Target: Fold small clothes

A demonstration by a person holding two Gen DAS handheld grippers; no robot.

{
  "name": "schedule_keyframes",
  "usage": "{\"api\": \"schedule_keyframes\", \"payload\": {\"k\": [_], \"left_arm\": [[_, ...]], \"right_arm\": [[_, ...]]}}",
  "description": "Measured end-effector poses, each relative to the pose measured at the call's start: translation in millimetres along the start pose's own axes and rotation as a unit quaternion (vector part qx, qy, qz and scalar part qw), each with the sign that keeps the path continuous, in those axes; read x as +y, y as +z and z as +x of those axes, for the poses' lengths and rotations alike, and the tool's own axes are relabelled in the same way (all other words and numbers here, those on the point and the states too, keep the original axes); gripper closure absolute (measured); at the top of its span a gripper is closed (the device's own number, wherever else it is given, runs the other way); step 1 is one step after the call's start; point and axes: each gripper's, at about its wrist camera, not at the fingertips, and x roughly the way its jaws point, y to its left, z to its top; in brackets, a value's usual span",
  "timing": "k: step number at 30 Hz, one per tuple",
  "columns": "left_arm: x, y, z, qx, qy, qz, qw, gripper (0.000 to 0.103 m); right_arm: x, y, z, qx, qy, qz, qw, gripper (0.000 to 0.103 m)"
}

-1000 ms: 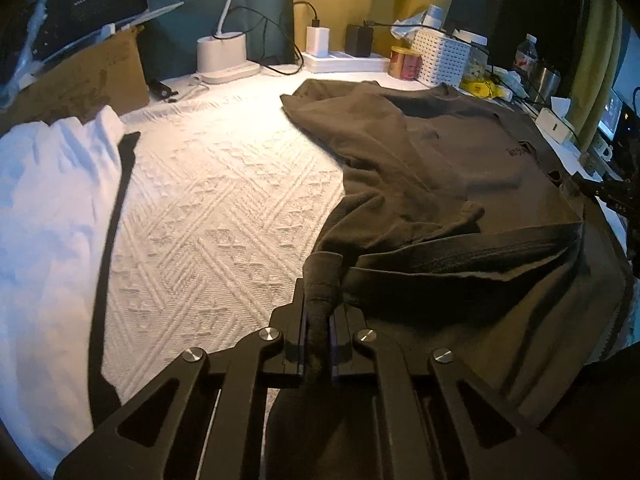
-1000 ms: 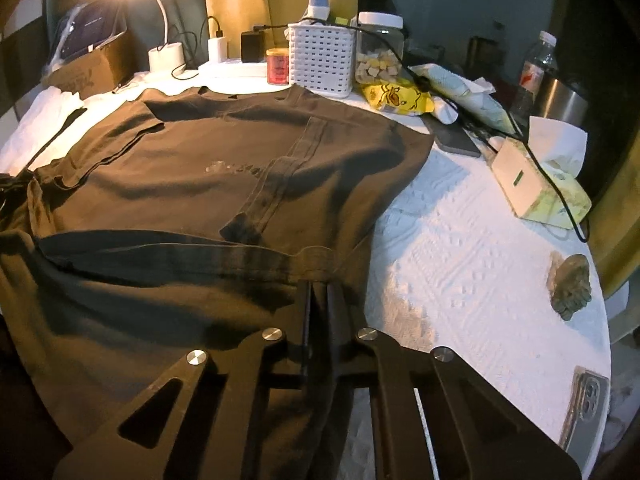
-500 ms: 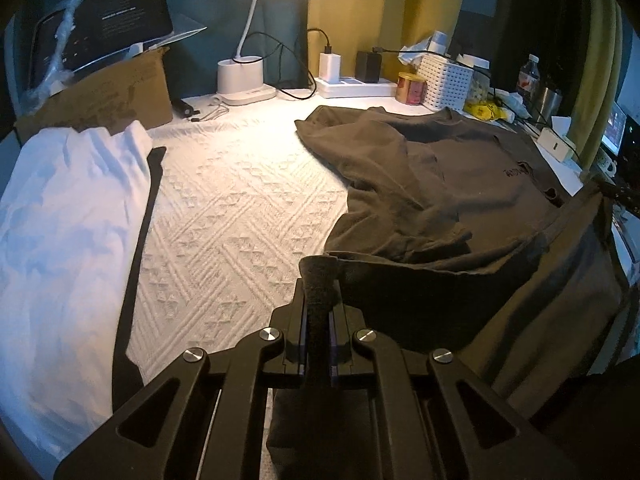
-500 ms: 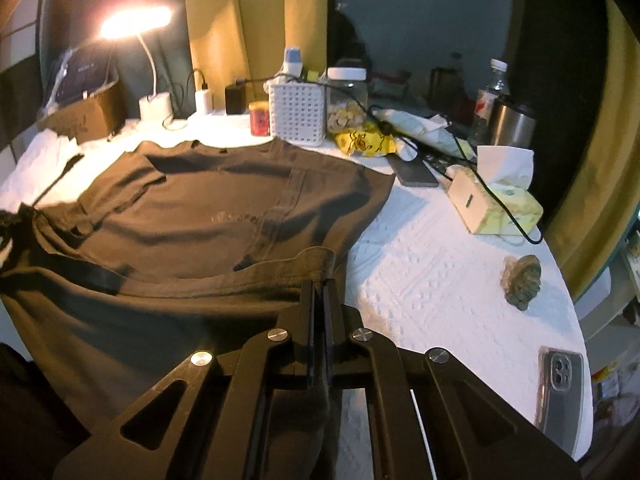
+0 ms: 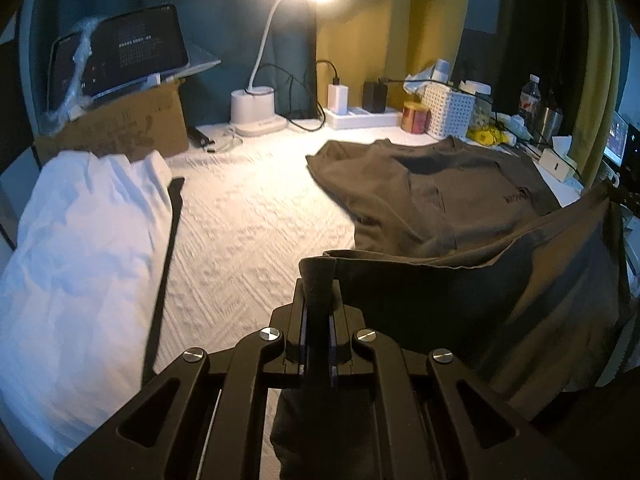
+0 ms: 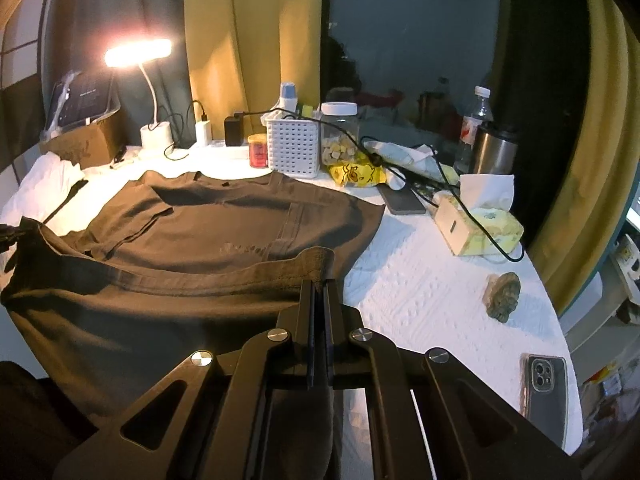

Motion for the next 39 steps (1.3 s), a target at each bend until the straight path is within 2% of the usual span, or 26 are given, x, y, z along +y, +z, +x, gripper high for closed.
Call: {"api": "schedule_keyframes", "payload": {"k": [26, 39], "left_arm": [[-3, 72, 11, -0.062, -0.004, 0.017, 0.9979, 0.097], [-2, 109, 40, -0.072, 0.001, 0.034, 0.9968, 0.097]], "right_arm": [[-26, 29, 2, -0.041, -0.023, 0.041, 0.998, 0.098], [-39, 54, 26, -0.067, -0.035, 0.047, 0.996, 0.098]]}}
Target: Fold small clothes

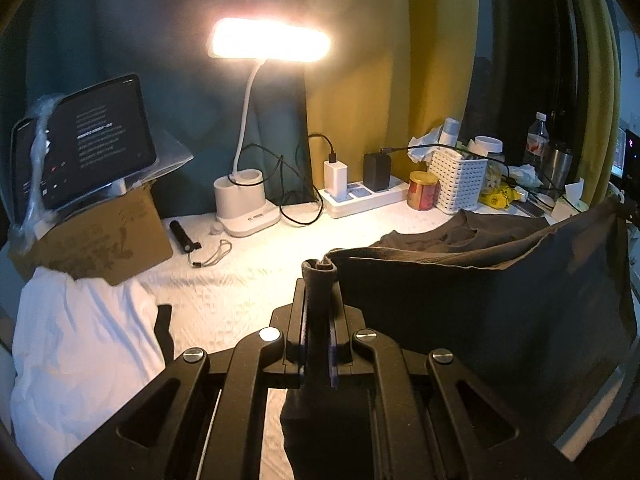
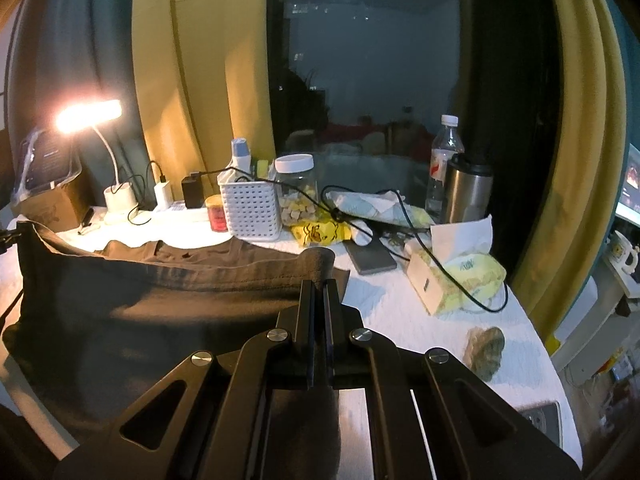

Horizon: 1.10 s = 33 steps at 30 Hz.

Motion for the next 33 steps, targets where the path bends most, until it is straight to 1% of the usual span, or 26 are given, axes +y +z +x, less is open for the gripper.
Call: {"api": "schedule_keyframes", "payload": {"k": [9, 20, 27, 33], "left_arm": [[8, 19, 22, -0.003, 0.011, 0.002, 0.9999, 0.097], [15, 41, 63, -0.002, 0.018, 0.012, 0.9998, 0.097], [20, 54, 86, -0.003, 0.018, 0.017, 0.9997, 0.097], [24, 66, 105, -0.003, 0.029, 0.029, 0.9992, 0.097]], "right_arm": [[-9, 17, 35, -0.011, -0.002, 0.005, 1.000, 0.098], [-15, 38, 78, -0.017, -0.003, -0.003, 1.000, 0.098], [-15, 56, 109, -0.018, -0.005, -0.024, 1.000, 0.098], [-15, 68, 135, -0.021, -0.007, -0.037, 0.999, 0.098]]}}
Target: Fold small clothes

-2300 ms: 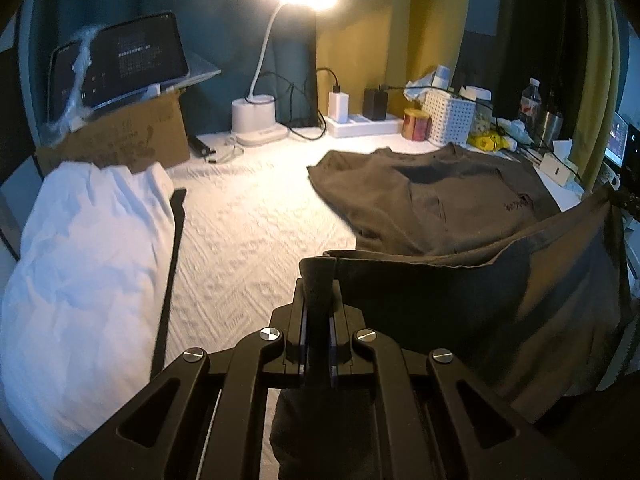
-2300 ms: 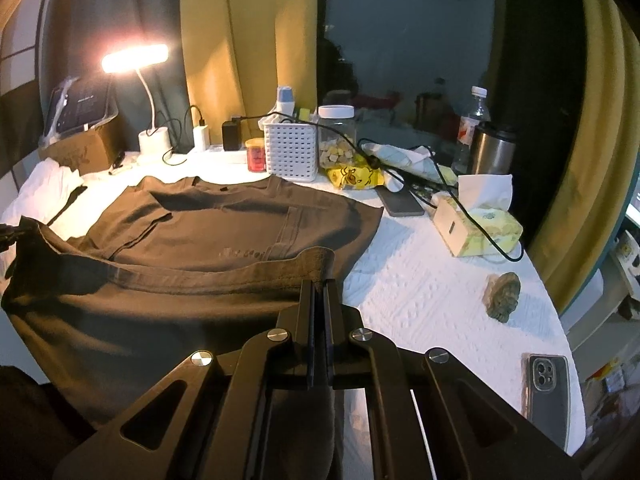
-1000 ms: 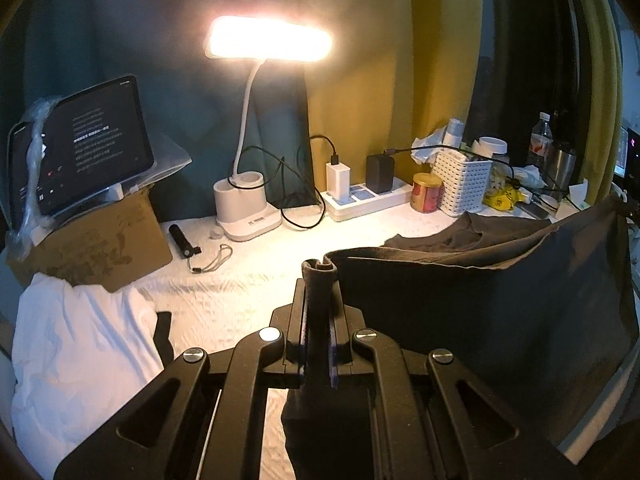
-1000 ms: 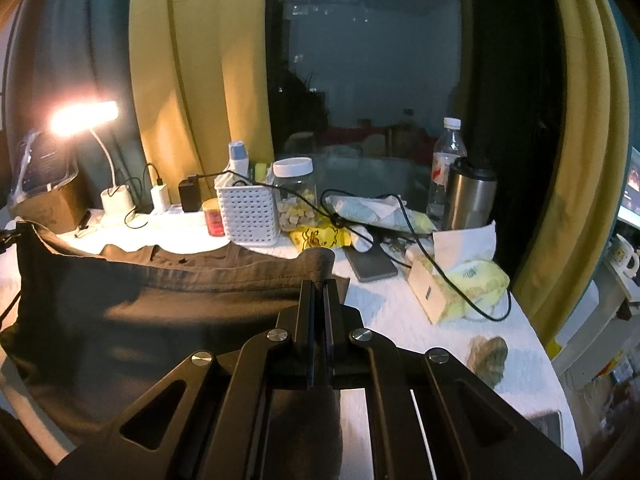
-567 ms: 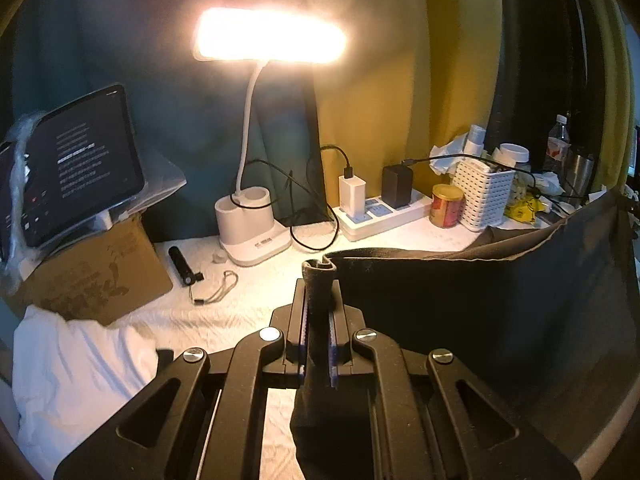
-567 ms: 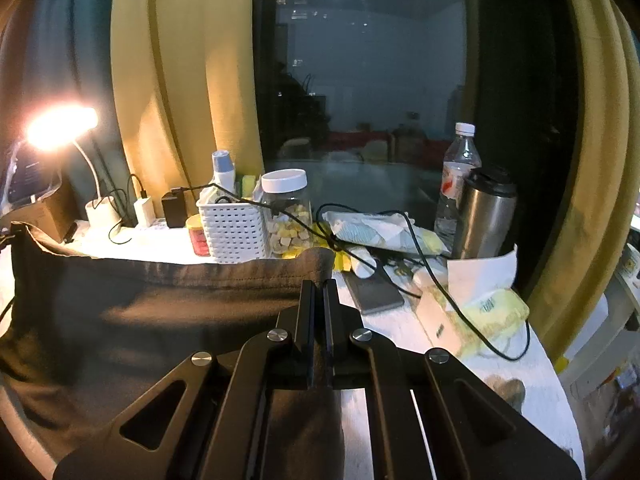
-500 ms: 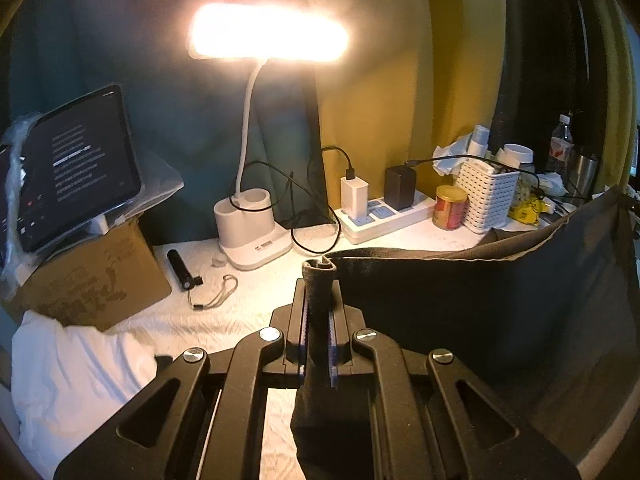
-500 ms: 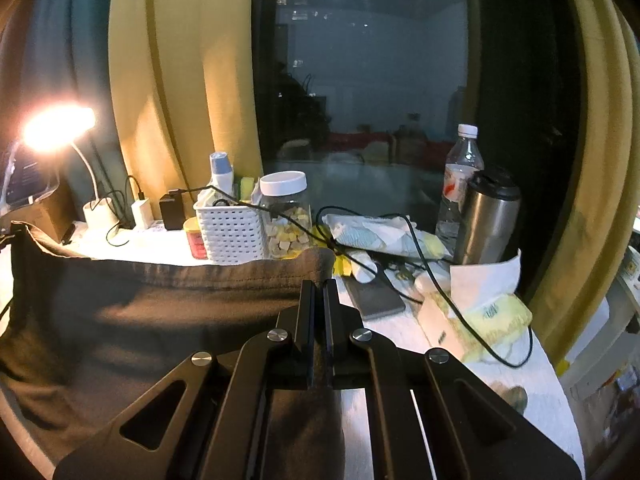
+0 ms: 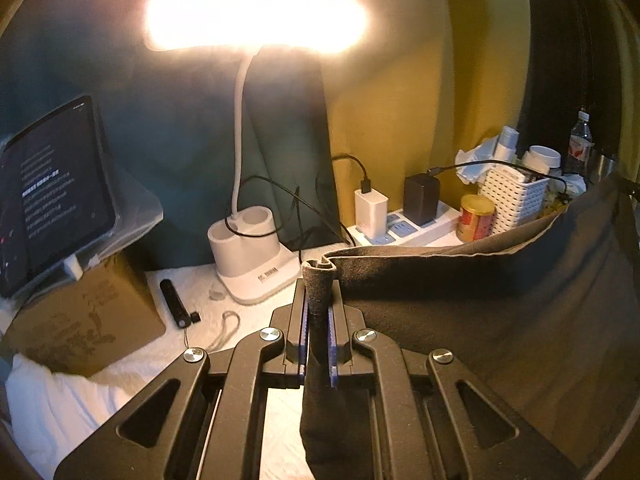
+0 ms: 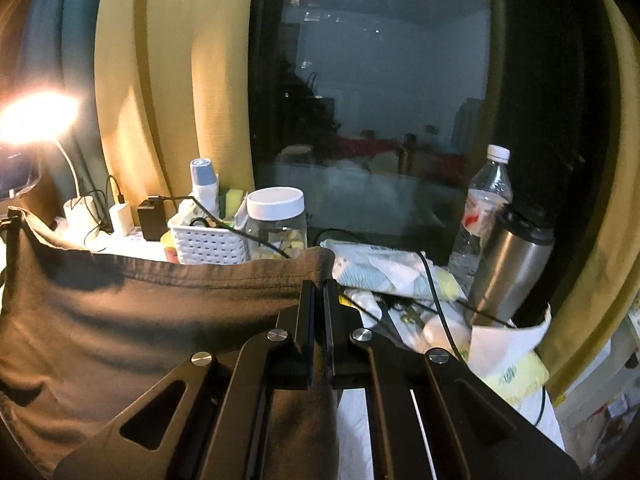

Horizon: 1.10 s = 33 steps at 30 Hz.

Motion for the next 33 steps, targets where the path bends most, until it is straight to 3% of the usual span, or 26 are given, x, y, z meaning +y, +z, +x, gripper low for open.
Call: {"api": "schedule_keyframes", "payload": {"k": [8, 17, 24, 25, 26, 27, 28, 29, 30, 31, 33], "left_arm": [[1, 9, 31, 0.008, 0.009, 0.012, 0.9999, 0.097], [-4, -8, 72, 0.042, 0.006, 0.008, 0.9991, 0.097], [3, -16, 99, 0.094, 0.033, -0.013, 0.9950, 0.094], [6, -18, 99, 0.100, 0.034, -0.021, 0.9941, 0.094], [8, -19, 98, 0.103, 0.037, -0.024, 0.9937, 0.093], [10, -20, 97, 0.104, 0.041, -0.026, 0.9934, 0.091], [12, -21, 94, 0.104, 0.046, -0.027, 0.9931, 0.079], [15, -22, 91, 0.104, 0.048, -0.029, 0.9930, 0.067], [18, -23, 86, 0.099, 0.050, -0.033, 0.9933, 0.038], [21, -24, 82, 0.094, 0.053, -0.039, 0.9934, 0.028], [28, -26, 72, 0.088, 0.056, -0.052, 0.9932, 0.028]], "right_arm": [[6, 7, 36, 0.002, -0.020, -0.036, 0.999, 0.098], [14, -13, 83, 0.039, -0.046, -0.053, 0.997, 0.098], [19, -28, 107, 0.074, -0.077, -0.064, 0.992, 0.098], [19, -30, 105, 0.071, -0.072, -0.064, 0.993, 0.091], [21, -31, 103, 0.071, -0.070, -0.068, 0.993, 0.075], [21, -31, 101, 0.070, -0.070, -0.070, 0.993, 0.065], [22, -32, 98, 0.069, -0.069, -0.070, 0.993, 0.054], [23, -32, 95, 0.068, -0.067, -0.071, 0.993, 0.053], [24, -32, 92, 0.068, -0.066, -0.072, 0.993, 0.053], [25, -32, 88, 0.068, -0.066, -0.073, 0.993, 0.053], [27, -33, 78, 0.068, -0.064, -0.074, 0.993, 0.053]]}}
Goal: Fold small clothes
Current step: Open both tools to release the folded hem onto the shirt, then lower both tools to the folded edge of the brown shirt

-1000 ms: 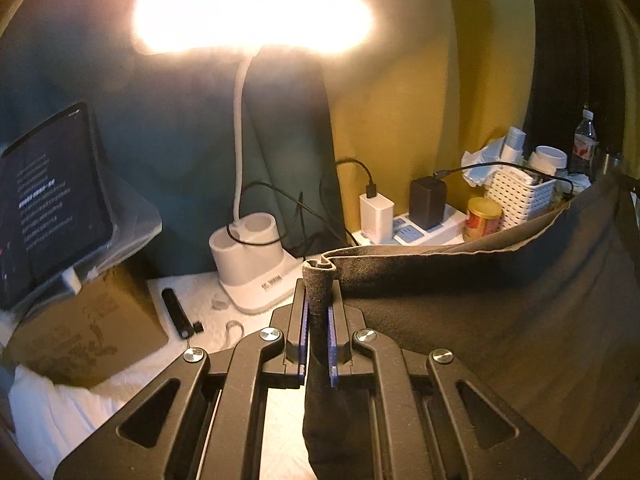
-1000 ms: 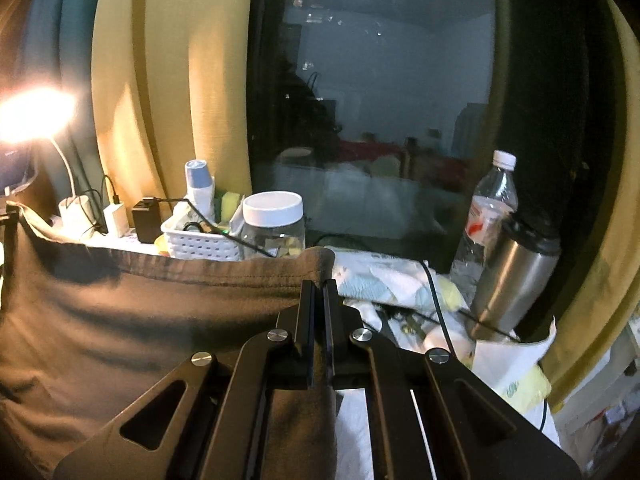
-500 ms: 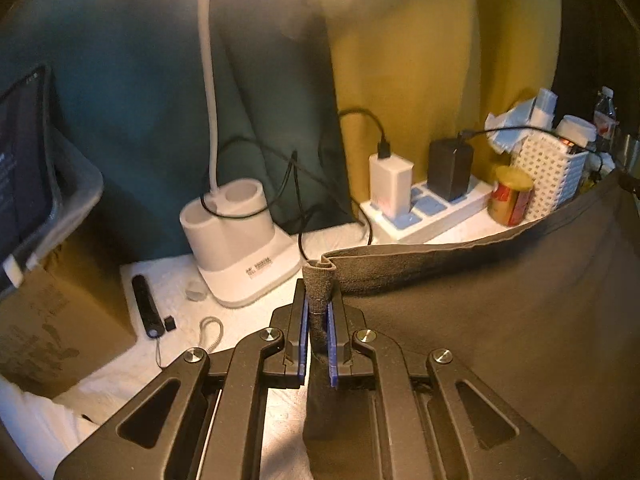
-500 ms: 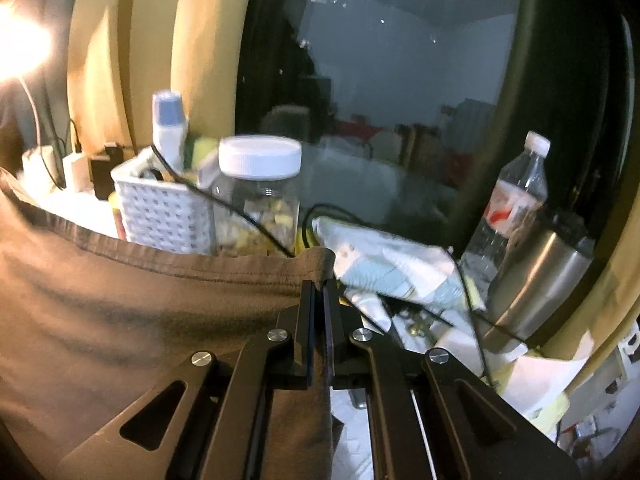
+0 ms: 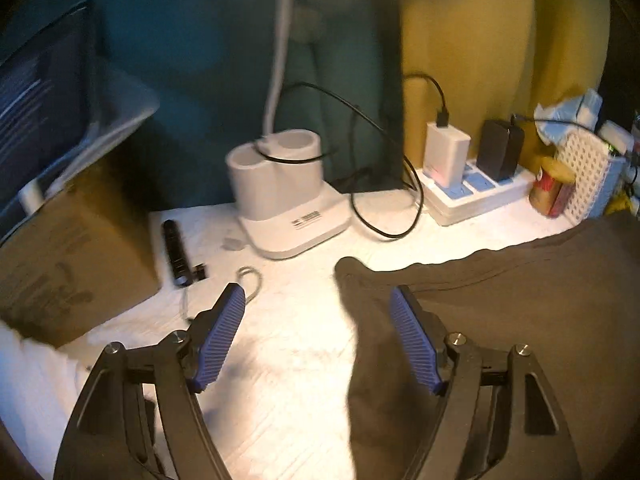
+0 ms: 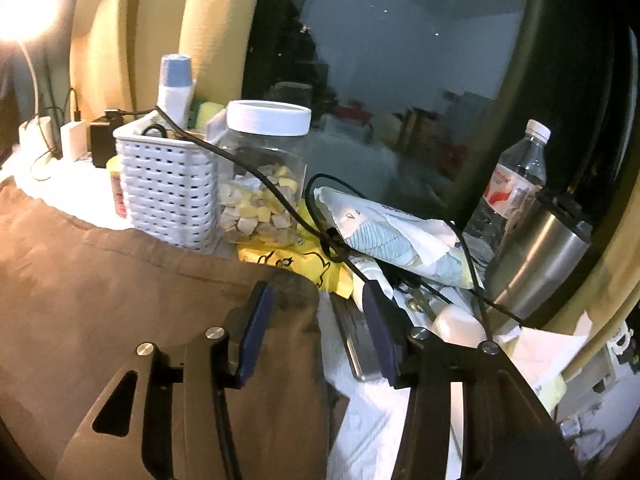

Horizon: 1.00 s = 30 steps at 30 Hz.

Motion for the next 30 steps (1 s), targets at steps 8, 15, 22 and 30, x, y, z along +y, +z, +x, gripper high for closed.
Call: {"api": "schedule_keyframes", "payload": {"k": [8, 15, 22, 30], "left_arm": [[20, -32, -42, 0.007, -0.010, -0.028, 0.9995, 0.028], [21, -67, -66, 0.024, -0.024, -0.043, 0.9985, 0.028], [12, -94, -89, 0.032, -0.041, -0.053, 0.9972, 0.028], [0, -120, -108, 0.037, -0.059, -0.055, 0.9961, 0.028]], "right_arm": [[-8, -19, -38, 0.010, 0.004, 0.023, 1.000, 0.053], [-15, -44, -73, 0.017, 0.005, 0.052, 0.999, 0.053], [-15, -66, -102, 0.020, 0.010, 0.068, 0.997, 0.053], [-14, -85, -128, 0.021, 0.022, 0.078, 0.996, 0.053]]}}
